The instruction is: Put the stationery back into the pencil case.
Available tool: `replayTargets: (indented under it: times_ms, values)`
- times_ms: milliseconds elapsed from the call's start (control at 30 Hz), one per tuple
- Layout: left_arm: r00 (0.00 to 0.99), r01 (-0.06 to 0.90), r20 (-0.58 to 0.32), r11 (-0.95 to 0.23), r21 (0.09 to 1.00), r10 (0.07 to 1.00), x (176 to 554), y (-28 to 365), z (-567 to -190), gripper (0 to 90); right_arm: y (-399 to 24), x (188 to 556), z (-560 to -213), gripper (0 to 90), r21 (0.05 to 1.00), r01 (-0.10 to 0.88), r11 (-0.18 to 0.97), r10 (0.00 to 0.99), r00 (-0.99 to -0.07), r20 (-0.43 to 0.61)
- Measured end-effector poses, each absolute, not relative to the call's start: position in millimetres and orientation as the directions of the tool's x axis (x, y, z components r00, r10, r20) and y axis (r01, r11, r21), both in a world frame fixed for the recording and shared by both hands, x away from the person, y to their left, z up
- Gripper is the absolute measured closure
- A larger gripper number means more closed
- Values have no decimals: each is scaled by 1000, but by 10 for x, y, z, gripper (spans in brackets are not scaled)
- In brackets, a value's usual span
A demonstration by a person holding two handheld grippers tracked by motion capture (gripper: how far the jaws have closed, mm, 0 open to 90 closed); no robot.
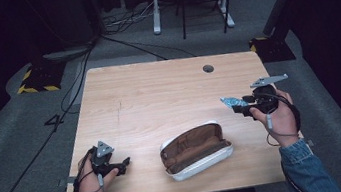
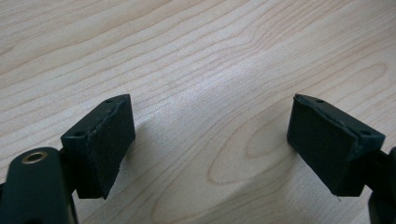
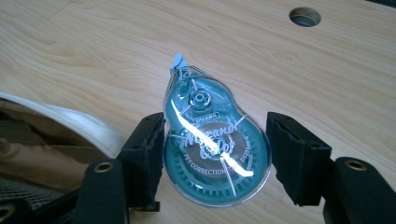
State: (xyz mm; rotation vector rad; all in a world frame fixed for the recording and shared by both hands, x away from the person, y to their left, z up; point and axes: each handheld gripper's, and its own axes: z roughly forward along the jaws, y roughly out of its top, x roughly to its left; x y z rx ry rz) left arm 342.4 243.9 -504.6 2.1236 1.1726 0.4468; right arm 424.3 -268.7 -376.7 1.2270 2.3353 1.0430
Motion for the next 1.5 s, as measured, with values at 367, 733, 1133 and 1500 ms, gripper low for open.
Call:
replayTargets:
  times_ms: [367,733,1133,1500]
  values:
    - [536,617,-21,-375,692,844,3430,2433,-5047,151,-2460,4043,-3616,398,713,553,431,750,-659,57]
    - [536,618,-24,-373,692,844,3436,2430,-5048,151,-2227,3858,-3537,399,697,512,502,677,-734,52]
    - [536,618,-24,-373,692,844,3436,2430,-5048,151,-1913,3675,-3546,399,664,462,588,572,-818,63]
    - [536,618,-22,-374,692,844,3437,2431,-5047,151,-1726,3583,-3604,398,632,427,647,498,-864,75]
